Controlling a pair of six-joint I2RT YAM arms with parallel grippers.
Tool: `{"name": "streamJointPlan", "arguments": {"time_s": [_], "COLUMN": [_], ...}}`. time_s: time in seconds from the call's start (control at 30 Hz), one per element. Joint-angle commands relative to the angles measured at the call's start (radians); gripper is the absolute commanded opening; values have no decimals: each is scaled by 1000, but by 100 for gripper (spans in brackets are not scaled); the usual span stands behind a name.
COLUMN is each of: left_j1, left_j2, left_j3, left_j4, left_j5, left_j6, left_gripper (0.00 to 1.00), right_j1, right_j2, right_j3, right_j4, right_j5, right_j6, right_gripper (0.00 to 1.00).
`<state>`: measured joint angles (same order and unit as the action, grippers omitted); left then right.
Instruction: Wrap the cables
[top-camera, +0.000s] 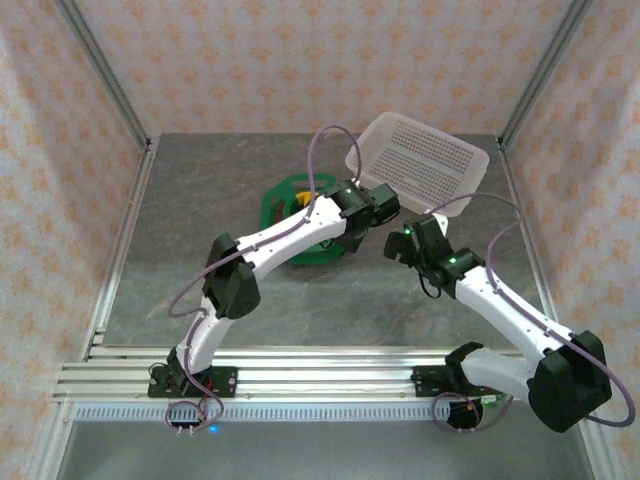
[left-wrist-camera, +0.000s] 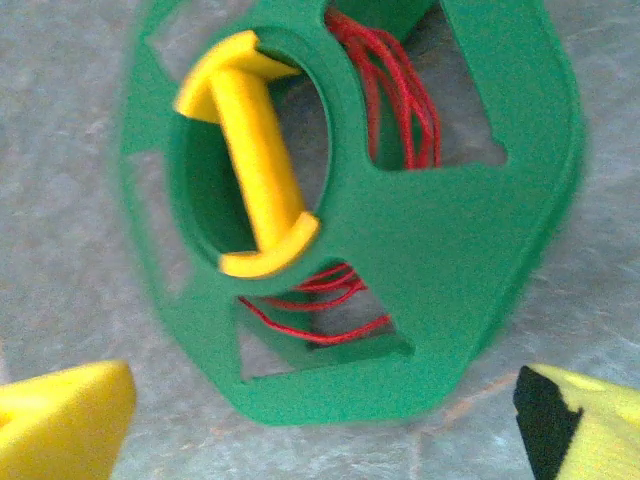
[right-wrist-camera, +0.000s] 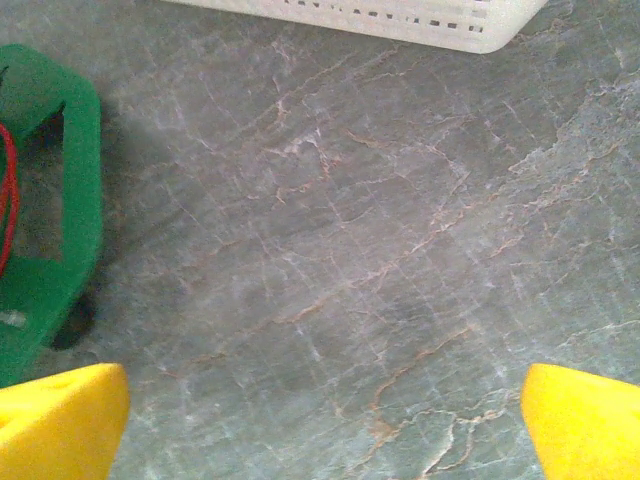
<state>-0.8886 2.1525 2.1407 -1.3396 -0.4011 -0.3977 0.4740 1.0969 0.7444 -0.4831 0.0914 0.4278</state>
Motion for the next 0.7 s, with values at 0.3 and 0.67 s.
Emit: {"name": "streamJointPlan", "arguments": {"time_s": [0.3,0.67], "left_j1": [14,340], "left_j2": [-571,-996], "left_j3": [-543,-1363], "left_j4": [639,1438], "left_j5": [73,-151], "left_j6": [96,329], "left_gripper": [100,100], "right_j1": [-128,-355], "right_j2": [-116,0], "right_j3": [-126,-372], "right_j4": [305,880], "right_j5": [80,148], "right_j6": [-331,-392], "right_gripper": [100,100]}}
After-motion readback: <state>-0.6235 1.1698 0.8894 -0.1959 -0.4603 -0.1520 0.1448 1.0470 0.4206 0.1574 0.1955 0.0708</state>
